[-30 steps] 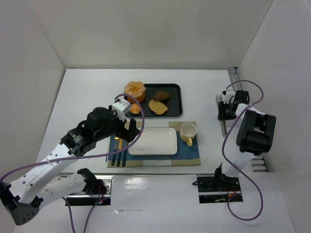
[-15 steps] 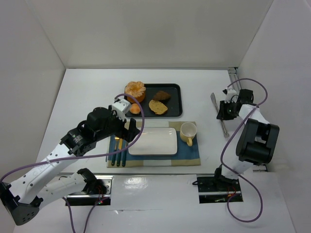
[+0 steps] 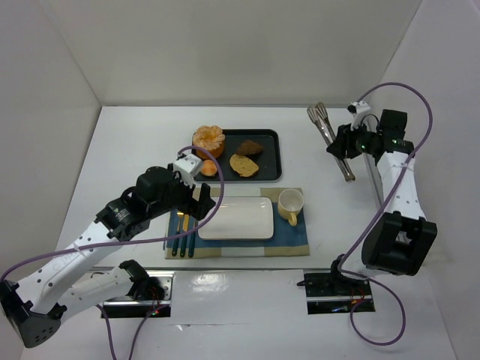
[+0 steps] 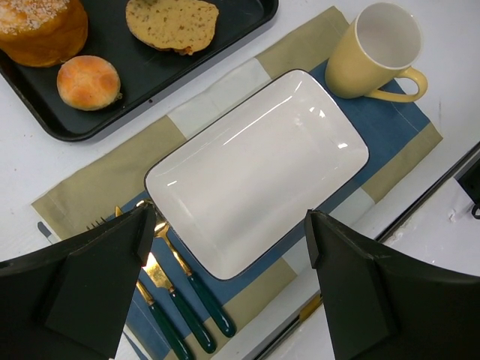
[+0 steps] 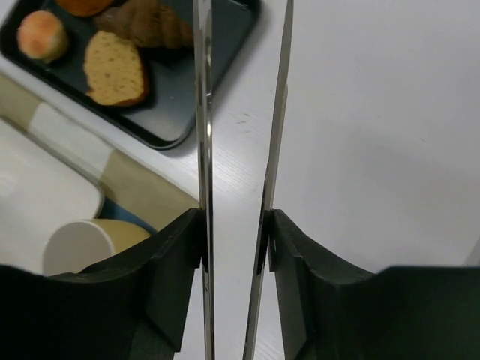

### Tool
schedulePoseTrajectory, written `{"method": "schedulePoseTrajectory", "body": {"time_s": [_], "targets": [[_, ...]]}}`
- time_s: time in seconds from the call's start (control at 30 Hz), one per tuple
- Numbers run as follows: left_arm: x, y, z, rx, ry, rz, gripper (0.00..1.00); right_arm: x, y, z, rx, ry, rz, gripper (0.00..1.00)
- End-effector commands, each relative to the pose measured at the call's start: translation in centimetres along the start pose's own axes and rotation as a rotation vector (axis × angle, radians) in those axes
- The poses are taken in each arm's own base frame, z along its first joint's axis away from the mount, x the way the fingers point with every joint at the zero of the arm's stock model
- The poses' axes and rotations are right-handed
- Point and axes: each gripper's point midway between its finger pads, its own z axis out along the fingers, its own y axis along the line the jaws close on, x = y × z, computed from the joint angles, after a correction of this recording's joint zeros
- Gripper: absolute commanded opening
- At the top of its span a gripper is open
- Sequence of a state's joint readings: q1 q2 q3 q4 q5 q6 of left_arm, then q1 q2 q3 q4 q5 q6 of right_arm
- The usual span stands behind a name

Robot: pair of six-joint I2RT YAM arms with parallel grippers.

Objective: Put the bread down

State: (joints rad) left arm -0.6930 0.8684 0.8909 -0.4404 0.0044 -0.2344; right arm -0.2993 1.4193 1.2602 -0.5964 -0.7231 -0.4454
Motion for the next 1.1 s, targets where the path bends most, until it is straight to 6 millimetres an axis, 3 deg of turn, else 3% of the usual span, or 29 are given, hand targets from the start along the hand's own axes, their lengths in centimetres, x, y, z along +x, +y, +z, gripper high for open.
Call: {"method": "schedulePoseTrajectory", "body": {"time_s": [0.0,0.03,0.27,0.47,0.77,0.83,1.07], "targets": [[-0.6,0.1,0.3,-0.009,-0.033,0.017,1.0,-3.2,4.5,-1.0,-0.117,-0.054,-0.084,0.51],[-0.6,0.1,0.3,-0.009,-0.033,0.017,1.0,-3.4,5.9,-0.7,-0.148,-0.051,-0.102,0.52],[-0.7,0.5,0.5,-0.03,-0.046,0.016,1.0,-4.2,10.5,1.0,-0.183,-0.022,-0.213,0.54],[-0.5,1.2,0.3,-0.062,-0.058,0.025,1.0,-2.3,13.1,3.5,-0.179,0.066,-0.299,0.54],[-0.6,1.5,0.3,-0.081,-0.061,0.024,1.0,0.0,14.8,6.7,-0.189,0.162,-0.358,0.54],[-0.6,1.5,0.3,-0.081,-0.061,0.024,1.0,1.5,16.2,7.9,-0.211,0.207,-0.398,0.54],[-0.8,1.9,0.1,-0.101,-0.073,0.024,1.0,3.6,18.9,10.5,-0.191,0.282,-0.5,0.54]]}}
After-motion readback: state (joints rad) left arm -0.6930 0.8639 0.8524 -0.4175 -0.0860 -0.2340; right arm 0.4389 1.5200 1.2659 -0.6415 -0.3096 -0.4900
